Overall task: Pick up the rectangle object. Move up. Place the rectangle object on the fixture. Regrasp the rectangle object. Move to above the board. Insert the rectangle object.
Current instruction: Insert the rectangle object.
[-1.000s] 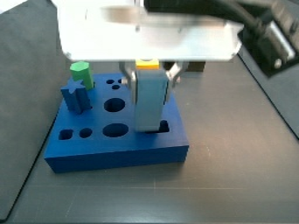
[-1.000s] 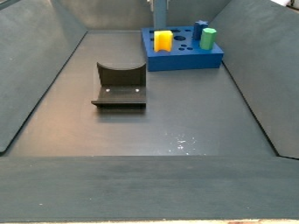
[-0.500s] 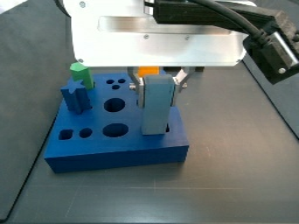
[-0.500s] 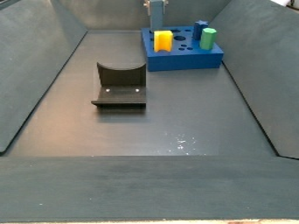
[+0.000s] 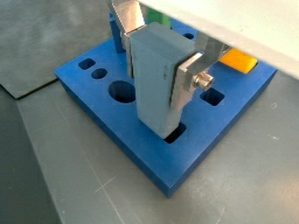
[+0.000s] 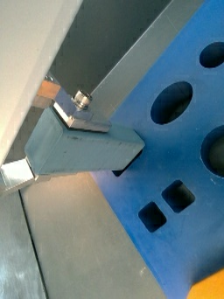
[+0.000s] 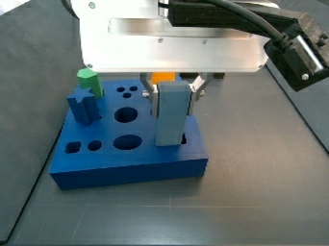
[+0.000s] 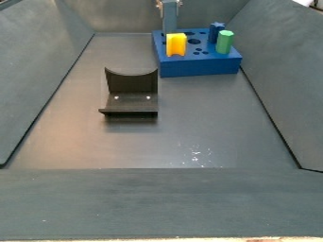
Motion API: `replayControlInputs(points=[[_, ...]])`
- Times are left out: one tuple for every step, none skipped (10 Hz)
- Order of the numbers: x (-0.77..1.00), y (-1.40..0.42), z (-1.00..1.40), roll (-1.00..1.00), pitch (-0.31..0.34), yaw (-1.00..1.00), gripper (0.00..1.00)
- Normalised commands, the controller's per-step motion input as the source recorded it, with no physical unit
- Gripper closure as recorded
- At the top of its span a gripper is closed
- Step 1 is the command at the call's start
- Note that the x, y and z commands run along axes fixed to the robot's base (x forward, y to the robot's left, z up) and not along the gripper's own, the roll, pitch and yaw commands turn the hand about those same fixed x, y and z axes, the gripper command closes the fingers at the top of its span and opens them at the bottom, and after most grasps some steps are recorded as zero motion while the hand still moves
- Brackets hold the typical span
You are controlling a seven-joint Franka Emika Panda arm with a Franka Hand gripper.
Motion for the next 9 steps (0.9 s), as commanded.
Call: replayControlInputs(points=[[-0.01,0.00,-1.00,0.00,-0.209,0.00,1.00],[0.00,0.07,-0.99,-0.18,0.000,0.00,1.00],[0.09,0.12,-0.66,-0.33,0.031,0.00,1.00],[0.00,0.00,-0.03,-0.03,0.000,0.00,1.00],[0.38,0.00,-0.03,0.00,0.194,-0.14,1.00],[0.43,0.07,0.00,-0.04,0.294,-0.26,1.00],[0.19,0.00,0.00,0.00,0.197,-0.12,1.00],[0.19,0.00,0.00,0.00,0.120,-0.11,1.00],[0.00,-0.01,-0.03,0.00,0.000,0.00,1.00]])
